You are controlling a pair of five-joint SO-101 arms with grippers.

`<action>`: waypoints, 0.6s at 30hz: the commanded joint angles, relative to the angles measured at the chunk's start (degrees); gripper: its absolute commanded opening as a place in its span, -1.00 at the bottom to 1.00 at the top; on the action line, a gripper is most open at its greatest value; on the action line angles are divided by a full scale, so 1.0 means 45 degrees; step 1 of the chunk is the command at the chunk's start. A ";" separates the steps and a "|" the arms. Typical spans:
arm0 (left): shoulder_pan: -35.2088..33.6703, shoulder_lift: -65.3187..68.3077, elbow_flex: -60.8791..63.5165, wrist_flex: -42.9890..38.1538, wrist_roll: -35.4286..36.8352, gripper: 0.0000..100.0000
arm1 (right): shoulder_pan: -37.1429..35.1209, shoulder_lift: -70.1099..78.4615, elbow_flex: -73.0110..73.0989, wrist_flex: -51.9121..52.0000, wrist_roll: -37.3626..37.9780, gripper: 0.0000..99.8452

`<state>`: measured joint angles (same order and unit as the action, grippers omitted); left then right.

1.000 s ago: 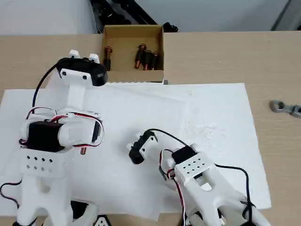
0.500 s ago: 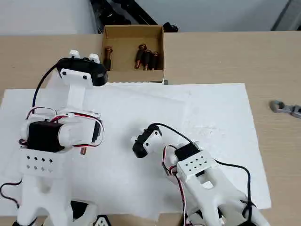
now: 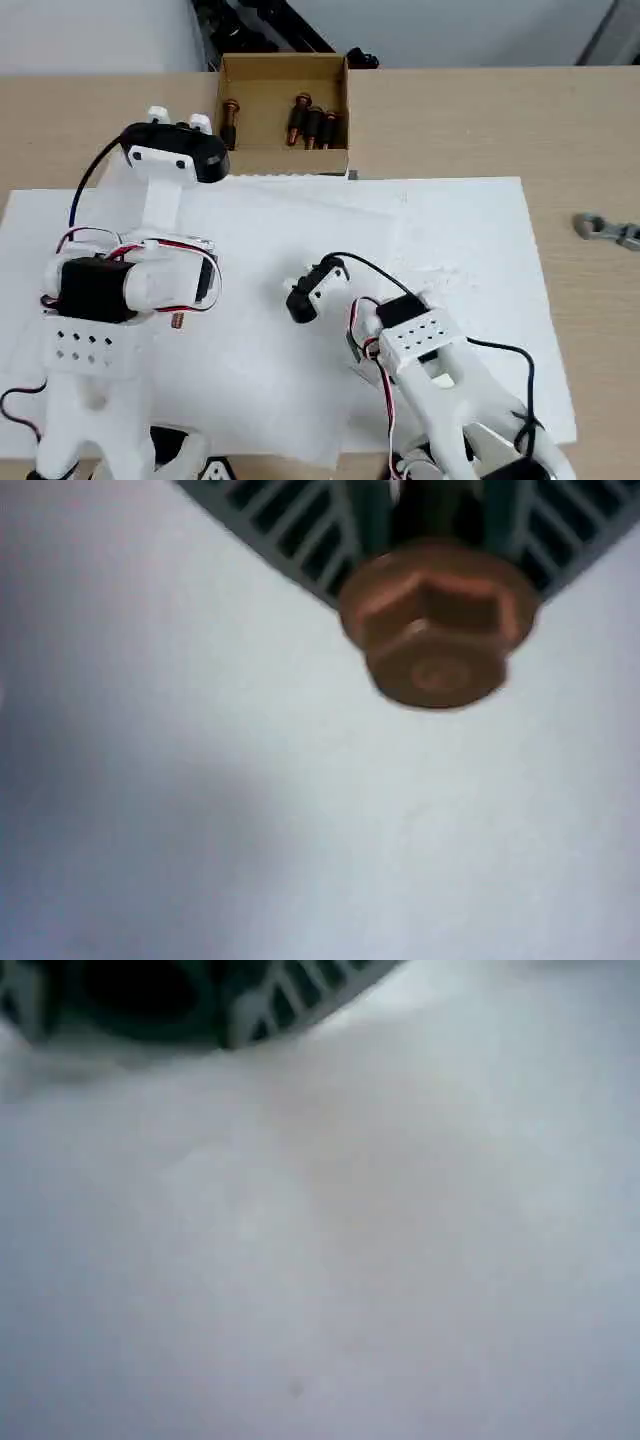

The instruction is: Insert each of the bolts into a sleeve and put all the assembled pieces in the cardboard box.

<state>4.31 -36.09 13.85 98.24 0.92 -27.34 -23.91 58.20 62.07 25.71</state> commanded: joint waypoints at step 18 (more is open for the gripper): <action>-0.0117 0.0020 -0.0088 -0.0352 -0.0313 -0.99 | 0.2217 0.0029 -0.4552 0.2139 -0.1954 -0.98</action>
<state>4.31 -36.09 13.85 98.24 -0.13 -18.20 -22.24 42.11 71.38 17.63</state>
